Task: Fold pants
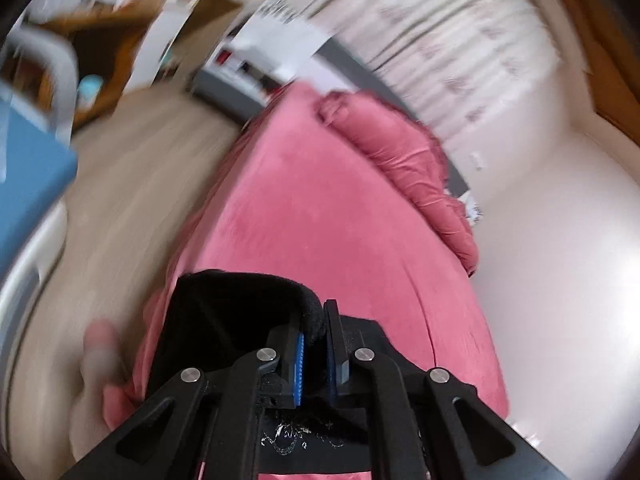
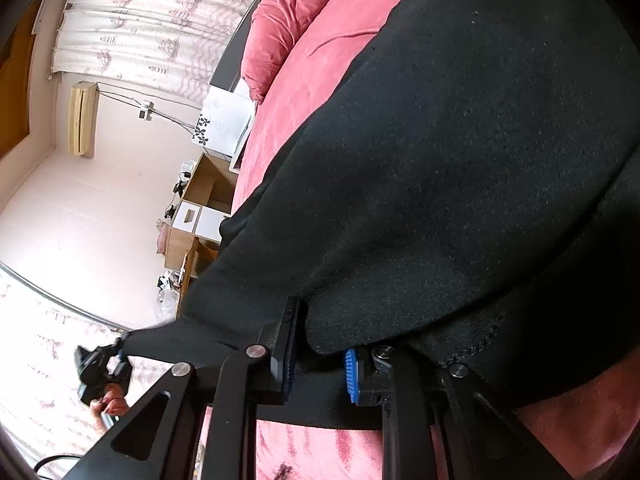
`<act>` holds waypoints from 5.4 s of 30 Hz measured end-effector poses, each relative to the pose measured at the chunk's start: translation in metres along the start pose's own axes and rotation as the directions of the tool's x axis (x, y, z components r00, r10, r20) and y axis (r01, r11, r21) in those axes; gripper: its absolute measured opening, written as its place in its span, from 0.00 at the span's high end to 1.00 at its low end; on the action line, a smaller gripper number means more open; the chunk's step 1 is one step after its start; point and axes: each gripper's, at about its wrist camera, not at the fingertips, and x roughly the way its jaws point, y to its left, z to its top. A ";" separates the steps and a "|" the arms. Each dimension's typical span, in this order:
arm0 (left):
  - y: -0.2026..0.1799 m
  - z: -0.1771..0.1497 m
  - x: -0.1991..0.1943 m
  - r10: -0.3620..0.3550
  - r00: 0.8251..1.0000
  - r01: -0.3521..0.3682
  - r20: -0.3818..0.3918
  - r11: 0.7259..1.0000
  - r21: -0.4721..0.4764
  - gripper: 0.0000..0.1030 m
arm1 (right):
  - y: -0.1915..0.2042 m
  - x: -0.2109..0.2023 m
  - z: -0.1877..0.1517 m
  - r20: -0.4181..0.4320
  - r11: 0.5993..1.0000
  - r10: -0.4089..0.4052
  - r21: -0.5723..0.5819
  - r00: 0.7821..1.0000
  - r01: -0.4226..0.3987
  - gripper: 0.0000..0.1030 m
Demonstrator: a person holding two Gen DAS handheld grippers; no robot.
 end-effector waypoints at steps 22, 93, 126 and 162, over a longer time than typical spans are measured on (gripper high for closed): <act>0.082 -0.085 0.039 0.261 0.938 -0.313 -0.227 0.919 -0.238 0.91 | -0.027 -0.033 0.038 0.062 0.961 -0.024 0.275 0.998 0.006 0.75; -0.077 -0.163 0.133 0.388 0.908 -0.304 -0.160 0.871 0.386 0.69 | -0.057 -0.296 0.081 0.598 0.808 -0.574 0.305 0.559 0.504 0.63; -0.170 -0.115 0.272 0.354 0.927 -0.191 -0.120 0.725 0.662 0.80 | -0.005 -0.094 0.060 0.257 0.885 -0.373 -0.190 0.892 0.425 0.67; -0.112 -0.193 0.153 0.422 0.893 -0.283 -0.153 0.793 0.539 0.68 | -0.138 -0.293 0.101 0.491 0.896 -0.427 0.344 0.759 0.282 0.34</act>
